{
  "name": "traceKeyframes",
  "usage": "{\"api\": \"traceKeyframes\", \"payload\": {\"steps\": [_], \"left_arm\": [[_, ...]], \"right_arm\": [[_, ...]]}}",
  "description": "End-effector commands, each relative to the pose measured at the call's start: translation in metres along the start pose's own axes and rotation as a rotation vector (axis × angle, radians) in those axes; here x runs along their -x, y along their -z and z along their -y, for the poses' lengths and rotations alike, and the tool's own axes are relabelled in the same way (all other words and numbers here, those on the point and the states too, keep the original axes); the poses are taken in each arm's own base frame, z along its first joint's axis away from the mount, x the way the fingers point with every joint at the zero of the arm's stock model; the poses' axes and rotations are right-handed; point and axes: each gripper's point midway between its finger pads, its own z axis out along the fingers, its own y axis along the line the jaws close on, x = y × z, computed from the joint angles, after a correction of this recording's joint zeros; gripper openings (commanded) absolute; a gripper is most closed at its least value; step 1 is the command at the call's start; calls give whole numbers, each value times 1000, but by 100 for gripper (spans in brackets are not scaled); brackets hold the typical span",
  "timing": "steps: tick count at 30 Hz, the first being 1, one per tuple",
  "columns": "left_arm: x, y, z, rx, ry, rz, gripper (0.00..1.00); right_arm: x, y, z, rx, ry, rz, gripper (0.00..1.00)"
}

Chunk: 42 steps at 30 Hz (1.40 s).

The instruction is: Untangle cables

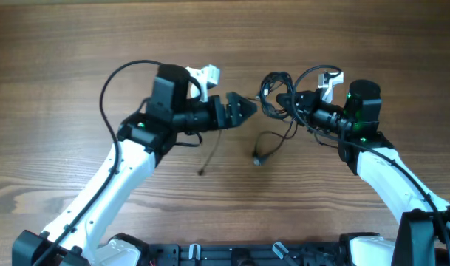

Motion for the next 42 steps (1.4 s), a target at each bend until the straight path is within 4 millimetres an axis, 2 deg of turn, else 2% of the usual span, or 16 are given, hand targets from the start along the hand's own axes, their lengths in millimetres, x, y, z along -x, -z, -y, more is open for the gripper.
{"api": "traceKeyframes", "payload": {"steps": [1,4,6,9,13,17,23,25,26,27,28,29,30,32,36,42], "left_arm": [[5,-8,-3,101,-10,76,100],[6,-10,-5,132,-58,94,94],[5,-10,-4,139,-248,79,86],[9,-6,-3,138,-355,87,92],[-4,3,27,-34,-545,28,100],[-19,-10,11,-34,-533,-63,100],[-31,-28,20,-123,-550,-117,99],[-32,-31,16,-118,-541,-127,67],[-32,-32,15,-116,-537,-131,47],[-33,-33,14,-115,-536,-133,16],[-33,-33,13,-113,-534,-133,4],[-32,-33,13,-113,-534,-133,4],[-31,-32,13,-112,-531,-128,4],[-25,-29,10,-102,-497,-116,4],[1,-14,-11,-53,-324,-54,4],[33,12,-37,-28,-92,24,4]], "right_arm": [[-3,-3,-8,10,31,0,4],[-10,-4,-10,24,168,-33,4],[-12,-4,-11,35,304,-43,4],[-20,-4,-4,31,567,-78,6],[-36,-2,14,-2,628,-157,7],[-64,6,-15,219,745,-278,6],[-87,18,-30,375,789,-381,6],[-92,22,-33,406,794,-402,8],[-92,22,-33,405,793,-401,12],[-92,21,-33,404,795,-400,21],[-89,20,-31,387,794,-389,29],[-86,17,-29,362,794,-371,45],[-77,12,-23,303,764,-338,71],[-62,5,-14,197,686,-273,99],[-39,-1,0,64,578,-172,100],[-28,-2,20,-53,541,-122,100]]}}
